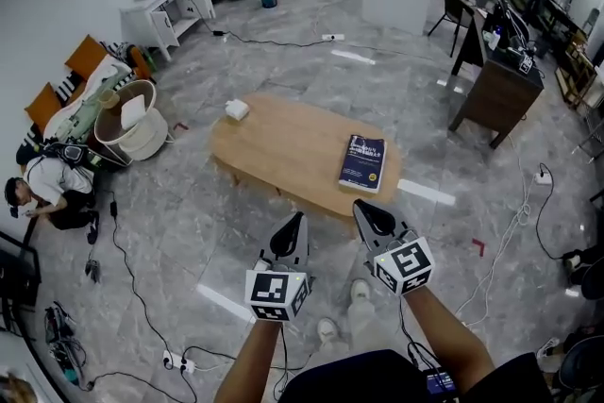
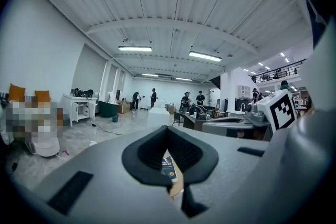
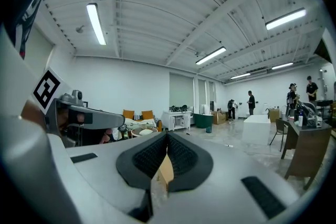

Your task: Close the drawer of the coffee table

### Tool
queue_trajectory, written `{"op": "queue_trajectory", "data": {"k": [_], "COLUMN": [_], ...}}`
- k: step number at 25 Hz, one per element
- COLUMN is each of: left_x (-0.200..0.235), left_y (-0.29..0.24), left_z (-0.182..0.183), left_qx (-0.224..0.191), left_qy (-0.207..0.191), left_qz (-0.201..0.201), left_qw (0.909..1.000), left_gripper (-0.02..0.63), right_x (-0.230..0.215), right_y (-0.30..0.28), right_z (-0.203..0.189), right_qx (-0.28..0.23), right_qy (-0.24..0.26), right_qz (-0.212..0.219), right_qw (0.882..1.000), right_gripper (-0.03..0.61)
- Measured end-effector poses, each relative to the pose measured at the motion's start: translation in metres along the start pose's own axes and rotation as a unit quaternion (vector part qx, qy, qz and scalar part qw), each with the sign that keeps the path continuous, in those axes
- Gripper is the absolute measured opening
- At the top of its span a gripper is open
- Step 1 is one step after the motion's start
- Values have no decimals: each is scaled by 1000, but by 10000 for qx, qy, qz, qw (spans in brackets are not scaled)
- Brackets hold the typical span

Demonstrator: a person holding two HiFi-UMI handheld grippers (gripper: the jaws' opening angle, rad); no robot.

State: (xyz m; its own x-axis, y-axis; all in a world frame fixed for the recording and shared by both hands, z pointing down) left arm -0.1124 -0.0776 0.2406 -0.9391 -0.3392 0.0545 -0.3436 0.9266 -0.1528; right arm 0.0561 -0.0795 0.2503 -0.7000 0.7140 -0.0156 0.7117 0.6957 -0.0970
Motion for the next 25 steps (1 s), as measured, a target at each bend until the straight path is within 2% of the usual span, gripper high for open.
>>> {"op": "queue_trajectory", "data": {"k": [13, 25], "left_x": [-27, -69], "left_y": [37, 68], "left_z": [38, 61], "left_qx": [-400, -615], "left_qy": [-279, -284], "left_qz": [-284, -78], "left_qw": [9984, 9977], "left_gripper": [-2, -2], "right_x": [37, 45], "right_y": [31, 78], "right_z": [43, 63], "right_qx": [-277, -486], "right_qy": [303, 316], "right_qz": [13, 205], "right_qw": [9992, 9981], "right_gripper": [18, 18]}}
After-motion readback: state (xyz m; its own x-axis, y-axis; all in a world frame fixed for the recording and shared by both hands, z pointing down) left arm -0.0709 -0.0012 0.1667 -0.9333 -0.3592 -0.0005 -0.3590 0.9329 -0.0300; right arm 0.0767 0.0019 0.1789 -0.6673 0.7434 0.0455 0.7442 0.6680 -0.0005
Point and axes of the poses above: the fingertips, and each gripper's own axes: y backward along the fingers, x to its left, z out of its top, the point moved 6 cm from there along y, backward along the fingers, and after that the axes turned 15 degrees about z, right-handed, at the moved point
